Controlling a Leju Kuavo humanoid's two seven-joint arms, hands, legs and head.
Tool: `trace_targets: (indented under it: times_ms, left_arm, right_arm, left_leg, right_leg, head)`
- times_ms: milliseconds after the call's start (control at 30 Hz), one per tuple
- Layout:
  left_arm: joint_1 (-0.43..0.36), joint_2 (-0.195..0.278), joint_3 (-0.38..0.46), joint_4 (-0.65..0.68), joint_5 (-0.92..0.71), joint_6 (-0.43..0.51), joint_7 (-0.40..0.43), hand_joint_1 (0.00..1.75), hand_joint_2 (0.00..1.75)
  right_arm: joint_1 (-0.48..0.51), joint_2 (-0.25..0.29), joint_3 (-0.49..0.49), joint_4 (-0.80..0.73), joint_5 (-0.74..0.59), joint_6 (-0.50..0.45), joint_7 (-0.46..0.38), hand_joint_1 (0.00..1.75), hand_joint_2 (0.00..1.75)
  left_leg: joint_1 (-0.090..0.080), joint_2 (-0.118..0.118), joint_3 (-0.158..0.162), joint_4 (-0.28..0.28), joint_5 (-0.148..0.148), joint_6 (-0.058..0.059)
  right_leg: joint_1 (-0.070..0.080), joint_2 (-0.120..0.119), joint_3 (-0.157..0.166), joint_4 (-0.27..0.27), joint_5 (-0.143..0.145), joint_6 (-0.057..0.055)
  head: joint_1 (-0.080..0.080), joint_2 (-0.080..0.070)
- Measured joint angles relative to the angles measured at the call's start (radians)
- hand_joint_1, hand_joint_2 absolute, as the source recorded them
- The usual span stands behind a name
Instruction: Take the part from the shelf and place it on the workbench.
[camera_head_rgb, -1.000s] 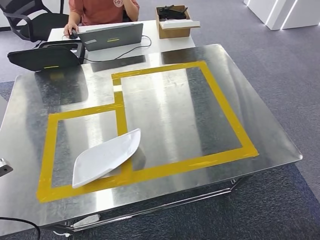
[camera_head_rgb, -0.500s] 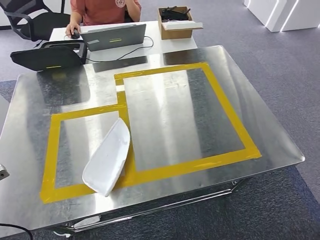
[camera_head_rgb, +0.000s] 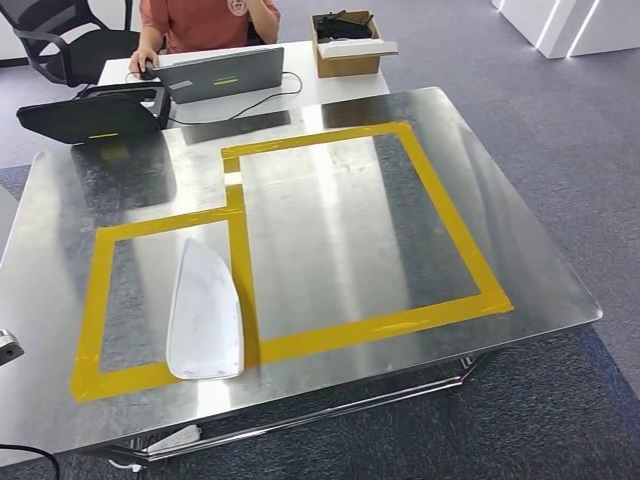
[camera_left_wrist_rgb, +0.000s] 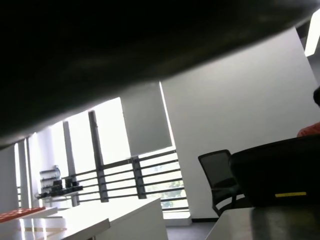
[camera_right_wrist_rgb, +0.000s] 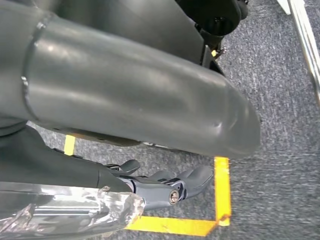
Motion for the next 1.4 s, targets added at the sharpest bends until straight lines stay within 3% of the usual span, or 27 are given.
trace_targets:
  times_ms: [67,100,200,233,300,367,433,533,600,667,700,733,767,800,867,933,1000,1033,1100,1167,1200,1233,1267,1300,1333,1400]
  left_arm:
    - [0.0,0.0,0.0,0.0,0.0,0.0,0.0,0.0,0.0]
    - [-0.001,0.0,0.0,0.0,-0.001,-0.002,0.0,0.0,0.0]
    - [-0.006,0.0,-0.01,0.008,-0.003,-0.009,0.002,0.0,0.0]
    - [-0.007,-0.001,-0.014,0.012,-0.004,-0.009,0.003,0.0,0.0]
    - [-0.009,-0.001,-0.016,0.016,-0.006,-0.009,0.003,0.0,0.0]
    - [-0.016,0.0,-0.017,0.02,-0.007,-0.009,0.005,0.0,0.0]
    - [-0.02,0.0,-0.018,0.023,-0.008,-0.008,0.007,0.0,0.0]
    - [-0.019,0.0,-0.018,0.028,-0.012,-0.008,0.01,0.0,0.0]
    - [-0.02,0.0,-0.019,0.028,-0.019,-0.008,0.013,0.0,0.0]
    - [-0.02,0.0,-0.025,0.028,-0.025,-0.01,0.019,0.0,0.0]
    - [-0.02,0.0,-0.028,0.028,-0.029,-0.012,0.022,0.0,0.0]
    - [-0.019,0.0,-0.031,0.028,-0.031,-0.013,0.025,0.0,0.0]
    - [-0.019,-0.001,-0.033,0.028,-0.032,-0.014,0.027,0.0,0.0]
    - [-0.019,0.0,-0.034,0.028,-0.033,-0.014,0.028,0.0,0.0]
    - [-0.02,0.0,-0.035,0.028,-0.034,-0.014,0.029,0.0,0.0]
    - [-0.022,0.0,-0.037,0.028,-0.035,-0.015,0.03,0.0,0.0]
    - [-0.021,0.001,-0.039,0.028,-0.037,-0.015,0.032,0.0,0.0]
    - [-0.019,0.003,-0.039,0.029,-0.038,-0.015,0.033,0.0,0.0]
    - [-0.023,0.006,-0.04,0.029,-0.039,-0.015,0.036,0.0,0.0]
    - [-0.027,0.005,-0.043,0.029,-0.043,-0.016,0.041,0.0,0.0]
    - [-0.026,0.004,-0.045,0.03,-0.045,-0.016,0.044,0.0,0.0]
    - [-0.023,0.003,-0.048,0.03,-0.047,-0.016,0.047,0.0,0.0]
    - [-0.02,0.002,-0.05,0.03,-0.049,-0.016,0.05,0.0,0.0]
    - [-0.019,0.003,-0.051,0.03,-0.049,-0.016,0.053,0.0,0.0]
    - [-0.019,0.004,-0.051,0.03,-0.05,-0.015,0.054,0.0,0.0]
    - [-0.019,0.006,-0.05,0.03,-0.05,-0.015,0.057,0.0,0.0]
  right_arm:
    - [0.001,0.0,0.0,0.0,0.0,0.0,0.0,0.0,0.0]
    - [0.002,0.0,0.0,-0.002,-0.001,0.001,0.001,0.0,0.0]
    - [0.008,0.0,0.001,-0.01,0.002,0.006,0.009,0.0,0.0]
    - [0.009,0.0,0.002,-0.012,0.005,0.007,0.011,0.0,0.0]
    - [0.01,0.0,0.008,-0.015,0.012,0.003,0.014,0.0,0.0]
    - [0.01,0.0,0.015,-0.02,0.017,-0.002,0.018,0.0,0.0]
    - [0.012,0.0,0.02,-0.024,0.018,-0.007,0.021,0.0,0.0]
    - [0.014,-0.002,0.027,-0.029,0.023,-0.002,0.025,0.0,0.0]
    - [0.013,-0.008,0.031,-0.031,0.025,0.011,0.025,0.0,0.0]
    - [0.014,-0.016,0.035,-0.031,0.022,0.022,0.022,0.0,0.0]
    - [0.014,-0.018,0.037,-0.031,0.021,0.025,0.02,0.0,0.0]
    - [0.015,-0.02,0.038,-0.031,0.02,0.027,0.019,0.0,0.0]
    - [0.015,-0.022,0.04,-0.031,0.019,0.029,0.018,0.0,0.0]
    - [0.015,-0.024,0.041,-0.031,0.019,0.029,0.018,0.0,0.0]
    - [0.014,-0.027,0.042,-0.031,0.019,0.03,0.017,0.0,0.0]
    - [0.014,-0.029,0.042,-0.03,0.019,0.03,0.016,0.0,0.0]
    - [0.013,-0.029,0.043,-0.03,0.017,0.03,0.014,0.0,0.0]
    - [0.012,-0.029,0.043,-0.03,0.017,0.03,0.014,0.0,0.0]
    - [0.011,-0.03,0.045,-0.03,0.016,0.03,0.011,0.0,0.0]
    - [0.012,-0.031,0.047,-0.029,0.012,0.03,0.01,0.0,0.0]
    - [0.012,-0.031,0.048,-0.029,0.01,0.029,0.009,0.0,0.0]
    - [0.013,-0.031,0.049,-0.028,0.007,0.029,0.008,0.0,0.0]
    - [0.014,-0.031,0.049,-0.027,0.004,0.028,0.008,0.0,0.0]
    - [0.014,-0.031,0.049,-0.026,0.002,0.027,0.007,0.0,0.0]
    - [0.013,-0.031,0.05,-0.026,0.0,0.027,0.007,0.0,0.0]
    - [0.012,-0.031,0.05,-0.026,-0.001,0.027,0.005,0.0,0.0]
  left_leg:
    - [0.0,0.0,0.0,0.0,0.0,-0.001]
    - [0.001,0.001,-0.006,0.015,-0.013,-0.004]
    - [0.004,0.004,-0.103,0.242,-0.129,-0.012]
    - [0.003,0.004,-0.12,0.285,-0.14,-0.011]
    - [0.001,0.013,-0.063,0.182,-0.077,-0.002]
    - [-0.009,0.04,-0.001,0.06,-0.037,0.007]
    - [-0.018,0.049,0.015,0.018,-0.036,0.016]
    - [-0.013,0.022,0.012,0.01,-0.029,0.033]
    - [-0.009,0.007,0.01,0.007,-0.024,0.043]
    - [-0.009,-0.01,0.007,0.007,-0.023,0.047]
    - [-0.009,-0.02,0.006,0.007,-0.022,0.048]
    - [-0.009,-0.03,0.006,0.007,-0.022,0.048]
    - [-0.009,-0.041,0.007,0.007,-0.022,0.048]
    - [-0.01,-0.052,0.008,0.008,-0.022,0.047]
    - [-0.01,-0.074,0.008,0.009,-0.021,0.043]
    - [-0.008,-0.094,0.001,0.01,-0.018,0.032]
    - [-0.004,-0.112,-0.005,0.008,-0.013,0.019]
    - [-0.004,-0.102,-0.008,0.012,-0.016,0.013]
    - [-0.007,-0.055,-0.031,0.062,-0.05,0.003]
    - [-0.005,-0.014,-0.086,0.177,-0.111,-0.005]
    - [-0.003,-0.007,-0.114,0.237,-0.134,-0.009]
    - [-0.002,-0.005,-0.129,0.267,-0.138,-0.011]
    - [0.0,-0.002,-0.126,0.263,-0.125,-0.012]
    - [0.001,0.004,-0.105,0.224,-0.097,-0.013]
    - [0.001,0.021,-0.068,0.158,-0.062,-0.013]
    - [-0.004,0.063,-0.006,0.044,-0.024,-0.006]
  right_leg:
    - [0.0,0.0,0.0,0.0,0.001,-0.002]
    - [-0.001,-0.001,0.0,-0.002,0.003,-0.007]
    - [0.003,-0.007,-0.004,-0.007,0.011,-0.025]
    - [0.007,-0.011,-0.005,-0.007,0.011,-0.027]
    - [0.01,-0.018,-0.002,-0.006,0.01,-0.028]
    - [0.016,-0.026,0.001,-0.005,0.006,-0.025]
    - [0.021,-0.038,0.001,-0.004,0.004,-0.017]
    - [0.02,-0.047,-0.004,0.007,-0.011,-0.001]
    - [0.017,-0.025,-0.044,0.089,-0.061,0.011]
    - [0.014,-0.01,-0.112,0.229,-0.124,0.016]
    - [0.014,-0.009,-0.137,0.278,-0.137,0.016]
    - [0.013,-0.007,-0.146,0.29,-0.129,0.016]
    - [0.013,-0.004,-0.134,0.261,-0.103,0.013]
    - [0.013,0.005,-0.104,0.197,-0.063,0.009]
    - [0.01,0.047,-0.035,0.055,-0.006,-0.001]
    - [0.009,0.067,-0.003,-0.004,0.005,-0.008]
    - [0.009,0.048,0.001,-0.011,0.008,-0.013]
    - [0.008,0.036,0.004,-0.015,0.011,-0.018]
    - [0.004,0.011,0.009,-0.025,0.016,-0.027]
    - [0.005,-0.014,0.01,-0.027,0.015,-0.031]
    - [0.005,-0.027,0.01,-0.026,0.014,-0.032]
    - [0.005,-0.041,0.01,-0.026,0.012,-0.032]
    - [0.005,-0.054,0.011,-0.026,0.011,-0.031]
    - [0.005,-0.067,0.012,-0.025,0.008,-0.03]
    - [0.005,-0.079,0.015,-0.025,0.006,-0.026]
    - [0.01,-0.1,0.02,-0.02,-0.002,-0.016]
  head:
    - [0.0,0.0]
    - [0.0,0.0]
    - [-0.002,0.0]
    - [-0.001,0.0]
    - [-0.001,0.0]
    - [-0.001,0.0]
    - [-0.001,0.0]
    - [0.0,0.0]
    - [0.004,0.0]
    - [0.006,0.0]
    - [0.006,0.0]
    - [0.006,0.0]
    - [0.006,0.0]
    - [0.006,0.0]
    - [0.005,0.0]
    - [0.004,0.0]
    - [0.005,0.0]
    - [0.004,0.0]
    - [-0.001,0.0]
    - [-0.005,0.0]
    - [-0.005,0.0]
    - [-0.005,0.0]
    - [-0.005,0.0]
    - [-0.005,0.0]
    - [-0.005,0.0]
    - [-0.005,0.0]
